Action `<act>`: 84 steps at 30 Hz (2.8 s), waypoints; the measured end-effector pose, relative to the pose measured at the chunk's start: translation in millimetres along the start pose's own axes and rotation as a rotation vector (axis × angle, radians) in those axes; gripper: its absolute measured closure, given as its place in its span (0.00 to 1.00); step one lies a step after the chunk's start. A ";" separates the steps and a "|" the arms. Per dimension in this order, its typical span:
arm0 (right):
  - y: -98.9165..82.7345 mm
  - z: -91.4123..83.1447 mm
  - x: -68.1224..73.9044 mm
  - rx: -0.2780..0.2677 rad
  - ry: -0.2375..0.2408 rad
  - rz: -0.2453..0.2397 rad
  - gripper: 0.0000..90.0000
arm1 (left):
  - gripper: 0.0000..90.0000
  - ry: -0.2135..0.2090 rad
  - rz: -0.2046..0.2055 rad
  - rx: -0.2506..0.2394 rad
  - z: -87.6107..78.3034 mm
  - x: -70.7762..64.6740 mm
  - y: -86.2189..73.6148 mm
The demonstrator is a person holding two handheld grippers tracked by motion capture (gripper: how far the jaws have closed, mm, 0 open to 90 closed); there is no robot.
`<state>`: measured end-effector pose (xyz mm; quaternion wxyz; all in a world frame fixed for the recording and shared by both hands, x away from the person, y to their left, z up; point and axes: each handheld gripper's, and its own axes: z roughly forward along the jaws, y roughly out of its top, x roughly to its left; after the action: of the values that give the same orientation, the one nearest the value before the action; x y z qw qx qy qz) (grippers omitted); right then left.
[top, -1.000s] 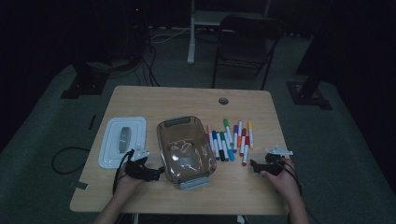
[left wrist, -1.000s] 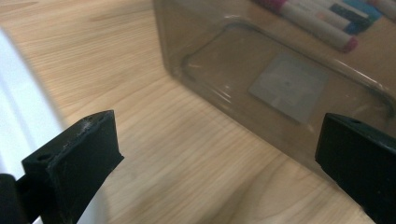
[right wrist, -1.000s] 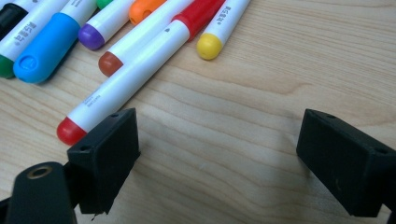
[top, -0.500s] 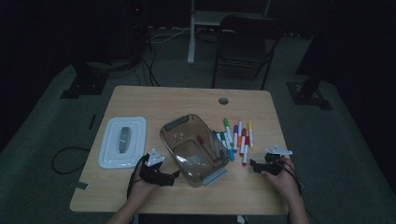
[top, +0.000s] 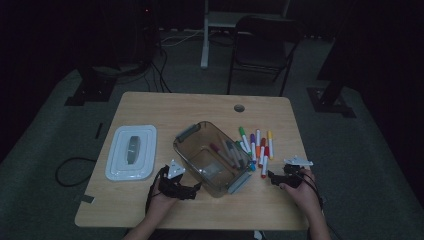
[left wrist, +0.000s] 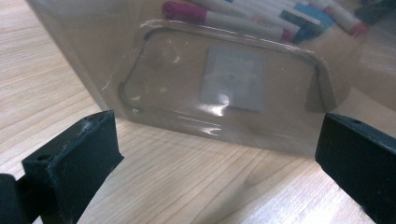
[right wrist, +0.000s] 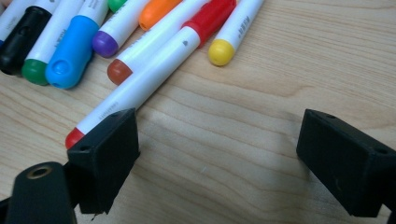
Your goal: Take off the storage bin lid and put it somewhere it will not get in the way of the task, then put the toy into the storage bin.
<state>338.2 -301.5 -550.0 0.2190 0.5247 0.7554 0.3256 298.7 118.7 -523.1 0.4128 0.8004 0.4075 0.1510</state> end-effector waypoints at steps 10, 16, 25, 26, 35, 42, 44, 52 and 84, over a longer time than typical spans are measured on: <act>0.0 0.0 -0.1 0.000 0.000 0.001 0.14 | 0.01 -0.006 0.028 0.032 1.2 5.5 -6.4; 0.5 -1.5 -2.6 0.001 -0.003 0.006 0.22 | 0.01 -0.008 0.062 0.097 -0.9 21.4 -18.8; 12.4 -7.6 -19.7 0.077 -0.038 0.050 0.41 | 0.01 -0.019 0.084 0.157 -5.9 31.4 -27.3; 15.0 -7.3 -21.2 0.078 -0.035 0.054 0.43 | 0.01 -0.016 0.091 0.164 -7.4 32.5 -29.0; 55.6 5.5 -35.5 -0.023 -0.067 0.126 0.49 | 0.01 0.003 0.145 0.162 -9.1 31.2 -33.8; 76.1 33.1 -51.8 0.027 -0.126 0.195 0.61 | 0.01 0.007 0.146 0.163 -7.8 31.8 -32.6; 77.2 38.7 -54.4 0.042 -0.133 0.210 0.62 | 0.01 0.005 0.145 0.163 -7.7 32.1 -32.6; 76.3 50.6 -55.5 0.102 -0.136 0.229 0.71 | 0.01 0.022 0.132 0.162 -6.1 33.8 -31.1; 154.9 -48.5 27.2 -0.056 0.088 0.108 0.85 | 0.01 0.014 0.136 0.162 -5.7 34.3 -30.8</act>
<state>396.7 -252.0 -404.4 0.1822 0.5437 0.7256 0.3805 300.5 158.6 -547.0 0.3326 0.8560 0.3658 0.1511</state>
